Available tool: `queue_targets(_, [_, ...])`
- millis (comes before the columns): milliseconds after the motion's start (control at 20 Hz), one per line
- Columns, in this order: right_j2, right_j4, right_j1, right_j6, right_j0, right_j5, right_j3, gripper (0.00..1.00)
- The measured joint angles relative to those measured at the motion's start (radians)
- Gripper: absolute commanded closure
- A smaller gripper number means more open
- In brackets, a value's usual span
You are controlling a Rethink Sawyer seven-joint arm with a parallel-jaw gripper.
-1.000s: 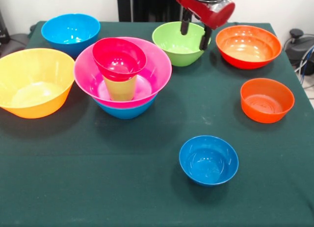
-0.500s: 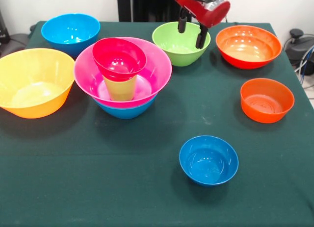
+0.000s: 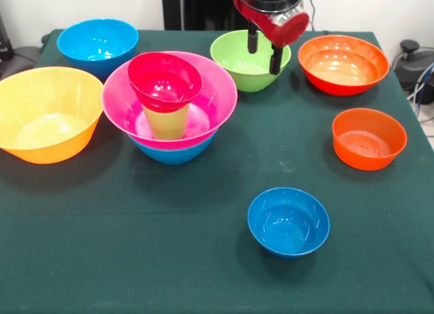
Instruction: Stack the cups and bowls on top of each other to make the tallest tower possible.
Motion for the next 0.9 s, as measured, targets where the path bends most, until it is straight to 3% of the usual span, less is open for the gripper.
queue_targets(400, [0.055, 0.002, 0.002, 0.0, -0.043, -0.038, 0.036, 0.0])
queue_targets(900, [0.067, 0.002, 0.031, 0.0, -0.051, -0.039, 0.045, 0.0])
